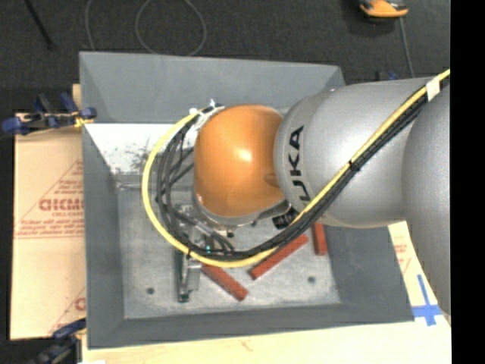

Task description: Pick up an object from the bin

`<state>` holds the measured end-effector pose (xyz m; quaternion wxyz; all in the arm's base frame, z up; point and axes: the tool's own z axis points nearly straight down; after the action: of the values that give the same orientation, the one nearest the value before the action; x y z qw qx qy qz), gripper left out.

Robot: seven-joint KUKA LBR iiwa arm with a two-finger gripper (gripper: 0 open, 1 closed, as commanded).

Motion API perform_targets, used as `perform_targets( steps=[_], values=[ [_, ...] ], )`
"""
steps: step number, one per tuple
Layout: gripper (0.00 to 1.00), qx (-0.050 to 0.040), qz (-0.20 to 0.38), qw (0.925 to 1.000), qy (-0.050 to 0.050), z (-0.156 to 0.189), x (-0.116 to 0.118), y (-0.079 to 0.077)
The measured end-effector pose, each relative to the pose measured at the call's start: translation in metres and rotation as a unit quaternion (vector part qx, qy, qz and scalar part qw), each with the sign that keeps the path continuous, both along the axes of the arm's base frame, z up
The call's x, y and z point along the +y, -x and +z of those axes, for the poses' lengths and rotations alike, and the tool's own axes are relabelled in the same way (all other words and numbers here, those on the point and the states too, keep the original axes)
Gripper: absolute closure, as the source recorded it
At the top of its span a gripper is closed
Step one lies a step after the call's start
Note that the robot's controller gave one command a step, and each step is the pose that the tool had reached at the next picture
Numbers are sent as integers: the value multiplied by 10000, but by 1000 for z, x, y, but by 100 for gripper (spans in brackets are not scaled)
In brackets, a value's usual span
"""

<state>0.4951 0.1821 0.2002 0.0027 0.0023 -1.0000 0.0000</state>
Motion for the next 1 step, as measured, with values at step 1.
perform_targets(
  steps=[1],
  values=[
    [0, -6, -293, 9996, 14, -100, -58, -37]
  ],
)
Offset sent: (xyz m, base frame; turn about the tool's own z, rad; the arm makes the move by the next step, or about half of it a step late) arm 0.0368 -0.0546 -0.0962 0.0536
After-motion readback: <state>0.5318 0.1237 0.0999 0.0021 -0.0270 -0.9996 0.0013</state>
